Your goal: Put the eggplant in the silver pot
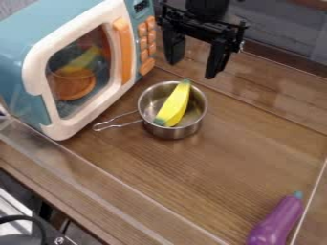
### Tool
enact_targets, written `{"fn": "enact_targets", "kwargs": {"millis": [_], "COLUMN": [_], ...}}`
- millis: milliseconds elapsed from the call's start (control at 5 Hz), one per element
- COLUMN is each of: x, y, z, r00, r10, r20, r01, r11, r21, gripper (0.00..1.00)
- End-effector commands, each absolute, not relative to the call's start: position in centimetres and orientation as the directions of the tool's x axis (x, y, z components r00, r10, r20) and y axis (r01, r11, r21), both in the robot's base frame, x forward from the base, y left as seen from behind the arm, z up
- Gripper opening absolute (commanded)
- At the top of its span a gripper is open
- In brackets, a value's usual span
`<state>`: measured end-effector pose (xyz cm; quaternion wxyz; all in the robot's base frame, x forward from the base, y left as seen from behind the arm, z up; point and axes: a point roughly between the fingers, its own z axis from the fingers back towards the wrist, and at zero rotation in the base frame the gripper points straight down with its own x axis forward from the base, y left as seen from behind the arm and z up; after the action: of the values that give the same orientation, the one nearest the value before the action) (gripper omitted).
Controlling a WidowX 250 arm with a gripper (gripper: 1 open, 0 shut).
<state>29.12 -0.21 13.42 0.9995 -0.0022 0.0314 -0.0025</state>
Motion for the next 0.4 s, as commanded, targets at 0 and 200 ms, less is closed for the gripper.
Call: {"fn": "enact_targets", "kwargs": {"millis": [0,200], "x": [29.1,27.4], "y": [-1.5,-4.3], "z": [11.9,11.1], "r00": [0.997,0.997], "r10": [0.028,-0.032], "r20": [-0.074,-0.076], "r01": [-0.028,0.031], "r11": [1.0,0.999], "r21": [-0.005,-0.017], "gripper": [1.0,1.0]}}
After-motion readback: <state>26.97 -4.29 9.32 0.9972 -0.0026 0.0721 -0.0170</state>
